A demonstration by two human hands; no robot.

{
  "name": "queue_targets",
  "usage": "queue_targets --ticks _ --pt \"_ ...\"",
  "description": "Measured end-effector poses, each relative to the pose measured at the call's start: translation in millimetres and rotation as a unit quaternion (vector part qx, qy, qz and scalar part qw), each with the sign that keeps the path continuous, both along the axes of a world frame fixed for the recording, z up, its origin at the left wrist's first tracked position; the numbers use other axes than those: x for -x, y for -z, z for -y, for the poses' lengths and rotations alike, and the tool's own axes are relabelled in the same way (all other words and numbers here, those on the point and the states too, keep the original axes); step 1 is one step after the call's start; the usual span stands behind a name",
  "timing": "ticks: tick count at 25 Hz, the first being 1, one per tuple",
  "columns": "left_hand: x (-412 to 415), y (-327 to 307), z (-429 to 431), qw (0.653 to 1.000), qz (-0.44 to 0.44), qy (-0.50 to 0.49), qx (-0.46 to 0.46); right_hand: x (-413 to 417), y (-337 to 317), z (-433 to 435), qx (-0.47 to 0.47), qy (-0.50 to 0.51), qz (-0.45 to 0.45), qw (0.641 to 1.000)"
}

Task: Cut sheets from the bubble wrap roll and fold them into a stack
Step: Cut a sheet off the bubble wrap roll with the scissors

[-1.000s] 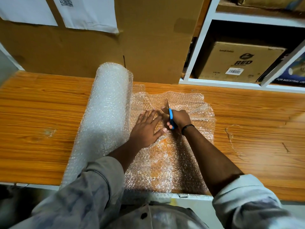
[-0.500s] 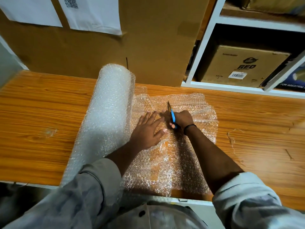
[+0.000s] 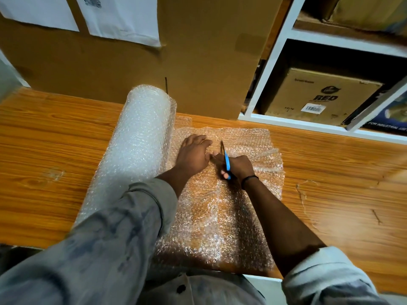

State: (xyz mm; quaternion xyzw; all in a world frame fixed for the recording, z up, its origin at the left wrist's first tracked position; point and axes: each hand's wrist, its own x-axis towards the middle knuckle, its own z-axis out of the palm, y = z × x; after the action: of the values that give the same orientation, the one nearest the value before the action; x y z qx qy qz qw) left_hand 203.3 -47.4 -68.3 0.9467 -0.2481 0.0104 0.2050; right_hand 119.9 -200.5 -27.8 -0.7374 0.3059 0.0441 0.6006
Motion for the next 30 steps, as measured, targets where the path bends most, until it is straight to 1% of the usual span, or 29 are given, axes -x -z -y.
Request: queue_targets --ticks 2,6,9,12,17,22,26,30 --pt "-4.0 0.8 5.5 1.0 0.002 -0.001 0.002 -0.4 3.4 0.7 -0.003 -0.004 -0.003 1.0" --pt "0.1 12.4 3.8 0.997 0.014 -0.018 0.07 -5.3 1.3 2.3 -0.055 -0.014 0.003 0.998" --pt "3.7 17.7 1.5 0.993 0.041 -0.028 0.109 -16.7 0.4 5.4 -0.057 -0.02 -0.011 0.998" --pt "4.1 17.2 1.1 0.988 0.064 -0.015 0.143 -29.2 -1.2 9.9 -0.056 -0.021 -0.016 0.998" --pt "5.2 19.0 0.5 0.986 0.06 -0.019 0.151 -42.7 -1.4 13.2 -0.044 -0.032 -0.023 0.998" --pt "4.4 19.3 0.1 0.983 0.06 -0.025 0.172 -46.3 0.8 12.2 -0.063 -0.048 -0.013 0.997" --pt "6.6 17.6 1.4 0.98 0.054 -0.055 0.183 -51.5 3.0 5.9 -0.031 -0.062 -0.012 0.998" --pt "3.0 23.3 0.1 0.978 0.065 -0.051 0.192 -56.6 4.8 8.6 0.042 -0.069 -0.016 0.997"
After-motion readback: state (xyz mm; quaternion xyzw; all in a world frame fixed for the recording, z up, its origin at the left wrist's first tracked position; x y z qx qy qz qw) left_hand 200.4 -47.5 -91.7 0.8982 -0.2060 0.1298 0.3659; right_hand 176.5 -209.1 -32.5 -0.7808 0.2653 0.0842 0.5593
